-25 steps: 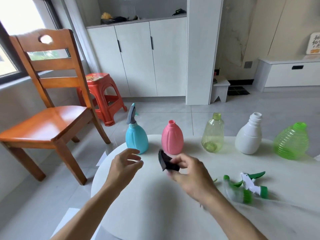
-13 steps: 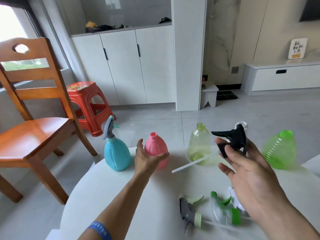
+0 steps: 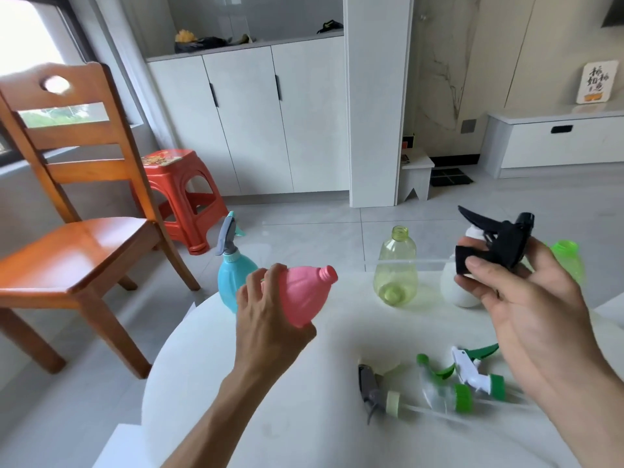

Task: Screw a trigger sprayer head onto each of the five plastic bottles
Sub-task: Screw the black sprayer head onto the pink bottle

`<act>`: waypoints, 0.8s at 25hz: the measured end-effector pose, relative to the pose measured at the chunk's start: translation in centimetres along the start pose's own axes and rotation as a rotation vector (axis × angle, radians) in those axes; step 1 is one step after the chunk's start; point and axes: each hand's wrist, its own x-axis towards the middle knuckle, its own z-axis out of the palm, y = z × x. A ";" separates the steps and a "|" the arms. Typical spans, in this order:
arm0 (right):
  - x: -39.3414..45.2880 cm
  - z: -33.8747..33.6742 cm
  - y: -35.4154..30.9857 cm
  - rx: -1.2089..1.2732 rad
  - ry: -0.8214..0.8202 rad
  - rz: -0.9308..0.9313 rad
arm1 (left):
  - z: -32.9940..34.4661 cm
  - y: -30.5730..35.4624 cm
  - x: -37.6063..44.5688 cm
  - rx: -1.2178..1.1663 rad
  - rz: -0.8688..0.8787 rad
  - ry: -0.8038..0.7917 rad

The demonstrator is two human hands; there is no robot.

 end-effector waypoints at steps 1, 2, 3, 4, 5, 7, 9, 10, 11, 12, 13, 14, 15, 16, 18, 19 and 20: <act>-0.3 0.2 -0.1 -0.002 -0.019 -0.002 | -1.0 0.3 -0.8 0.029 0.033 0.028; -0.6 0.4 -0.1 -0.010 -0.038 -0.002 | -1.8 0.5 -1.4 0.043 0.053 0.049; -0.9 0.6 -0.1 -0.024 -0.056 -0.004 | -2.3 0.7 -2.0 0.050 0.065 0.057; -1.2 0.8 -0.2 -0.044 -0.074 -0.006 | -2.7 0.9 -2.5 0.053 0.071 0.053; -1.5 0.9 -0.2 -0.063 -0.090 -0.009 | -2.9 1.0 -2.8 0.054 0.070 0.042; -1.9 1.1 -0.2 -0.088 -0.114 -0.016 | -3.1 0.9 -3.2 0.053 0.070 0.025; -2.1 1.2 0.1 -0.096 -0.130 -0.018 | -3.3 0.8 -3.3 0.053 0.086 0.026; -2.2 1.3 0.2 -0.094 -0.137 -0.016 | -3.3 0.8 -3.3 0.054 0.099 0.028; -2.3 1.4 0.4 -0.089 -0.145 -0.014 | -3.3 0.9 -3.4 0.053 0.113 0.031; -2.4 1.6 0.5 -0.085 -0.158 -0.014 | -3.2 1.0 -3.4 0.051 0.127 0.032; -2.5 1.8 0.7 -0.081 -0.175 -0.011 | -3.2 1.2 -3.5 0.052 0.143 0.030; -2.6 2.0 1.0 -0.076 -0.194 -0.006 | -3.1 1.4 -3.5 0.053 0.158 0.026; -2.7 2.3 1.2 -0.074 -0.212 -0.002 | -3.0 1.6 -3.5 0.053 0.172 0.022; -2.8 2.5 1.5 -0.075 -0.229 0.002 | -2.9 1.8 -3.5 0.052 0.182 0.017; -3.0 2.8 2.2 -0.090 -0.248 0.022 | -2.7 2.2 -3.5 0.045 0.191 0.003; -3.1 3.0 2.5 -0.097 -0.254 0.037 | -2.6 2.4 -3.5 0.038 0.191 -0.001; -3.2 3.1 2.7 -0.105 -0.259 0.051 | -2.6 2.5 -3.5 0.028 0.191 -0.002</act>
